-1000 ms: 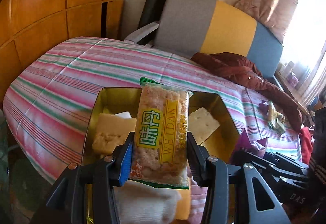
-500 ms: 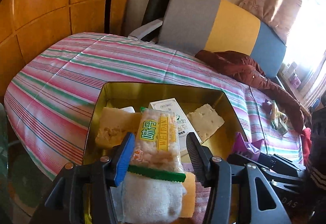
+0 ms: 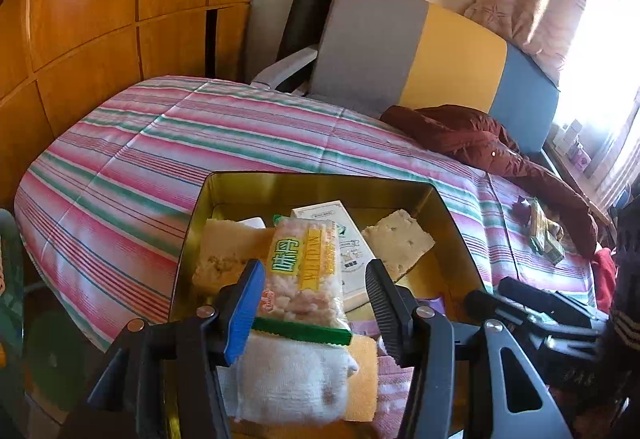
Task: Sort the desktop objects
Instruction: 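Move both open tools back over the remaining items on the bed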
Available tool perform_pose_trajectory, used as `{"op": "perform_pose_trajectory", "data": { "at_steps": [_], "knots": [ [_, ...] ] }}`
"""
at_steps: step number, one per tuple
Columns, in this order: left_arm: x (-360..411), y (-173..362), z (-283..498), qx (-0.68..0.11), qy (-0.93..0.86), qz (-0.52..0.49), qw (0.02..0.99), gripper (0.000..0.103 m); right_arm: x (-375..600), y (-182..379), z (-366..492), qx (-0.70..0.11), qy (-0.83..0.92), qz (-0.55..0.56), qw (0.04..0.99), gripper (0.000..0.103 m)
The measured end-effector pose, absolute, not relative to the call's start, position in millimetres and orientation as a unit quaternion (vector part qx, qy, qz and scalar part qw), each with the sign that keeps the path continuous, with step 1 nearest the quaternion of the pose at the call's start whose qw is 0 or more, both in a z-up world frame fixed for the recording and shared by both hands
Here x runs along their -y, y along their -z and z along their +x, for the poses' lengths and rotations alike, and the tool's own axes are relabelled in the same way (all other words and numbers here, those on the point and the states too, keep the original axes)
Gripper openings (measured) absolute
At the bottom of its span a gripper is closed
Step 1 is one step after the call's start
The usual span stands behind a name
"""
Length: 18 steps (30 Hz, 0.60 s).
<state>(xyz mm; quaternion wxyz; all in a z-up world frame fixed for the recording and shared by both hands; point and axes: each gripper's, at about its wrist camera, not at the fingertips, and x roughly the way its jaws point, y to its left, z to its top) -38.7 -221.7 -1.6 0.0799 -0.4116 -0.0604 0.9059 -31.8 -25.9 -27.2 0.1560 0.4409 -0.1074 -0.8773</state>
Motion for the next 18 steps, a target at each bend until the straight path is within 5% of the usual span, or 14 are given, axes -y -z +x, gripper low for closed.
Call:
{"op": "perform_pose_trajectory", "data": {
  "at_steps": [18],
  "knots": [
    [126.0, -13.3, -30.1, -0.005, -0.891, -0.409, 0.195, 0.053, -157.7, 36.6, -18.2, 0.202, 0.872, 0.444, -0.036, 0.084]
  ]
}}
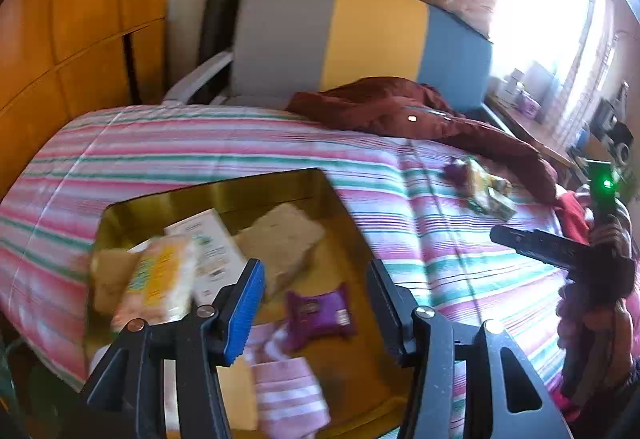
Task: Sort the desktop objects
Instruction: 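Move both open tools back over the remaining items on the bed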
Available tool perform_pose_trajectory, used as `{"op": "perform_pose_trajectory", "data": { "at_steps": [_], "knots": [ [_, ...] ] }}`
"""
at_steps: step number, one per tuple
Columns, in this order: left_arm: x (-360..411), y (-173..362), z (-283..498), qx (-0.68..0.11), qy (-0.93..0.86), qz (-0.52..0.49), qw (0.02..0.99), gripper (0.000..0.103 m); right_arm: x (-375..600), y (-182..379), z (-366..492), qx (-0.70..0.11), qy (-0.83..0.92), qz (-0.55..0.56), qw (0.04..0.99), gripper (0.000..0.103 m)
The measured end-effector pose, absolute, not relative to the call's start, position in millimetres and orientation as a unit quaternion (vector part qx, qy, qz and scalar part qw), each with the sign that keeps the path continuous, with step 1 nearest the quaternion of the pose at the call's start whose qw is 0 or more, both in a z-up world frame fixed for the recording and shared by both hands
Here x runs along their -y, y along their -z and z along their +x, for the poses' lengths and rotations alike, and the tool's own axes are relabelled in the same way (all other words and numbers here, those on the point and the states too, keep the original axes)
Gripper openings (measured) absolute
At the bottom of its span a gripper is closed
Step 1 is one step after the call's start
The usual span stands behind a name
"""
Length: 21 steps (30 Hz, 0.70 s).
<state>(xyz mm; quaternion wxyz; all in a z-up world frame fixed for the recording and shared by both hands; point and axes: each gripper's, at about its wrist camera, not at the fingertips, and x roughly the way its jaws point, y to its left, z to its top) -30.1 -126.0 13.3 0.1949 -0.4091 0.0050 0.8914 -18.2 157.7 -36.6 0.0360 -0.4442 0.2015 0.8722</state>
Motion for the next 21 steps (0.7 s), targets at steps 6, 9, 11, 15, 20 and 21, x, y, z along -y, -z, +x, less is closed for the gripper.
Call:
{"op": "perform_pose_trajectory", "data": {
  "at_steps": [6, 9, 11, 15, 20, 21],
  "knots": [
    [83.5, -20.1, -28.9, -0.028, -0.884, -0.403, 0.235, 0.054, -226.3, 44.6, -14.6, -0.240, -0.858, -0.441, 0.107, 0.084],
    [61.5, -20.8, -29.7, -0.035, -0.878, -0.404, 0.254, 0.054, -258.0, 48.5, -17.1, -0.257, -0.851, -0.437, 0.138, 0.084],
    [51.9, -21.0, -29.6, -0.039, -0.875, -0.404, 0.262, 0.054, -273.5, 52.1, -22.6, -0.262, -0.847, -0.436, 0.156, 0.084],
    [29.1, -18.0, -31.6, -0.049, -0.869, -0.408, 0.276, 0.054, -296.3, 61.8, -35.7, -0.274, -0.840, -0.435, 0.176, 0.084],
    [11.2, -13.1, -37.3, -0.052, -0.862, -0.417, 0.285, 0.054, -314.0, 75.6, -60.4, -0.283, -0.833, -0.431, 0.201, 0.089],
    [7.4, -11.2, -39.0, -0.053, -0.860, -0.420, 0.286, 0.054, -315.4, 77.5, -64.0, -0.284, -0.832, -0.430, 0.203, 0.089]
  ]
}}
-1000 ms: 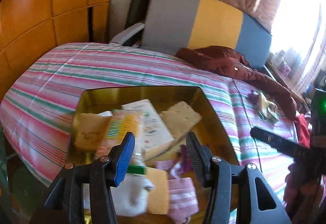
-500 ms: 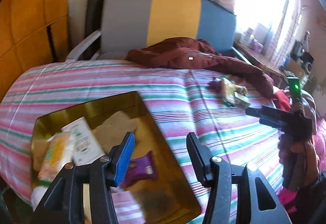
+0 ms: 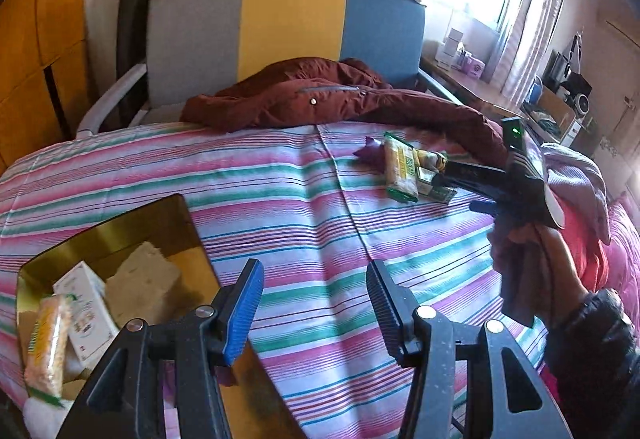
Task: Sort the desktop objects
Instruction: 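Move both open tools back over the remaining items on the bed, then grasp the long snack stick packet with the left tool while the right tool grasps the white box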
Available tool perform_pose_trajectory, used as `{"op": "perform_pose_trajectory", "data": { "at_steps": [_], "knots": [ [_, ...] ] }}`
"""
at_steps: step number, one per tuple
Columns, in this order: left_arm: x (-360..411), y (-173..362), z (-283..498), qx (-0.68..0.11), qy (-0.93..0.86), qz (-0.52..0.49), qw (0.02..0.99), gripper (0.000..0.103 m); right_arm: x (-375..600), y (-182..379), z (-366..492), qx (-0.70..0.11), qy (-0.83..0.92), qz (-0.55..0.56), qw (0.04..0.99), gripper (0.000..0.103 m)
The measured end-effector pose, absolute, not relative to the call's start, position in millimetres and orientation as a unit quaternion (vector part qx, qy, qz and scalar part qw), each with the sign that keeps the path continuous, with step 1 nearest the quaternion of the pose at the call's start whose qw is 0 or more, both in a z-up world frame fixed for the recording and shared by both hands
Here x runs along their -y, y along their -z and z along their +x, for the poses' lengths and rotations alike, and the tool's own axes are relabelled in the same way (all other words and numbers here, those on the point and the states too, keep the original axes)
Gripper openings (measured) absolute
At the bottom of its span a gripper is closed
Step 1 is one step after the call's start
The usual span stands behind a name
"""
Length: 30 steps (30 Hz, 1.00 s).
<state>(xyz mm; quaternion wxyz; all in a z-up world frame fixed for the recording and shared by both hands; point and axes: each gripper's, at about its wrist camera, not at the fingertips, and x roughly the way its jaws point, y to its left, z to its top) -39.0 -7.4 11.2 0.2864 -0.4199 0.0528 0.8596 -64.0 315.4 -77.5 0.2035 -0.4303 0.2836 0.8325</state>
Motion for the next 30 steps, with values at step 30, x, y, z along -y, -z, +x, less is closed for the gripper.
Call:
{"op": "perform_pose_trajectory", "data": {
  "at_steps": [30],
  "knots": [
    [-85.6, 14.4, -88.5, -0.075, -0.825, -0.456, 0.325, 0.055, -368.1, 100.7, -61.9, -0.293, -0.826, -0.463, 0.132, 0.088]
  ]
}}
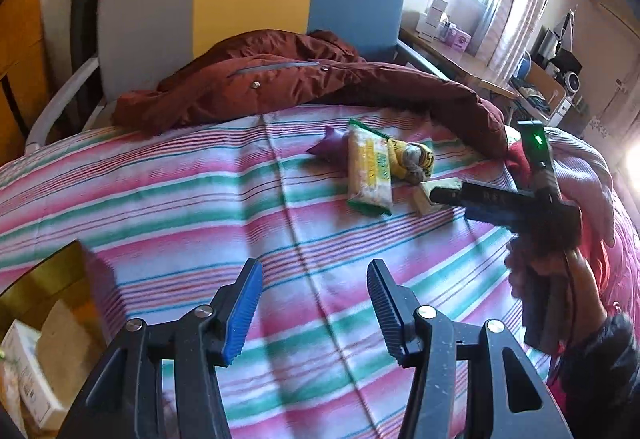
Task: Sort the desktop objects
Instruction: 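Grasp the long snack stick packet with the left tool while the right tool grasps the white box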
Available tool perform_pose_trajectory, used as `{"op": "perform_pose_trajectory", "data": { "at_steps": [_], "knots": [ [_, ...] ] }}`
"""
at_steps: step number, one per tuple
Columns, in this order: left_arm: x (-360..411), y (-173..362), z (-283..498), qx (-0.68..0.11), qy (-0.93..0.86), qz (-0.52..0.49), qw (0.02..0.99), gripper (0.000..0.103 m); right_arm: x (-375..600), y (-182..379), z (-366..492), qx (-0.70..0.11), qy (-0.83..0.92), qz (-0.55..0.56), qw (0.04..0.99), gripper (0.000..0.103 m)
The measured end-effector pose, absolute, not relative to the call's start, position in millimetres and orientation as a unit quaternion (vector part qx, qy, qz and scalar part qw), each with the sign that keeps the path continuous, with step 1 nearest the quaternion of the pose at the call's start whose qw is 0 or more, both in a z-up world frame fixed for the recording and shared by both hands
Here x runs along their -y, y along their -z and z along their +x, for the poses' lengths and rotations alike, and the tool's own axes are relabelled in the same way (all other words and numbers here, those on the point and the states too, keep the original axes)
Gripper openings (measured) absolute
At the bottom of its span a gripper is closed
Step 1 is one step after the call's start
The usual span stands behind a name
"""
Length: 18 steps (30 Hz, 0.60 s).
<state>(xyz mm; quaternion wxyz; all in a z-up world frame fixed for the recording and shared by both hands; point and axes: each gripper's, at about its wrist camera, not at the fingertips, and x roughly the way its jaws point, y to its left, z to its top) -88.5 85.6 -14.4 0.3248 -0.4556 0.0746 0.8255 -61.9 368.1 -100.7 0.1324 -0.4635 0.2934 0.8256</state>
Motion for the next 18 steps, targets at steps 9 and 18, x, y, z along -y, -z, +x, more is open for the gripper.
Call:
{"op": "perform_pose_trajectory", "data": {
  "at_steps": [9, 18],
  "knots": [
    [-142.7, 34.9, -120.2, -0.094, -0.817, -0.459, 0.337, 0.073, -368.7, 87.2, -53.8, -0.238, -0.854, -0.438, 0.150, 0.103],
    [-194.9, 48.3, -142.3, -0.116, -0.803, -0.455, 0.366, 0.082, -356.9, 73.7, -53.4, -0.137, -0.872, -0.458, 0.106, 0.103]
  ]
}}
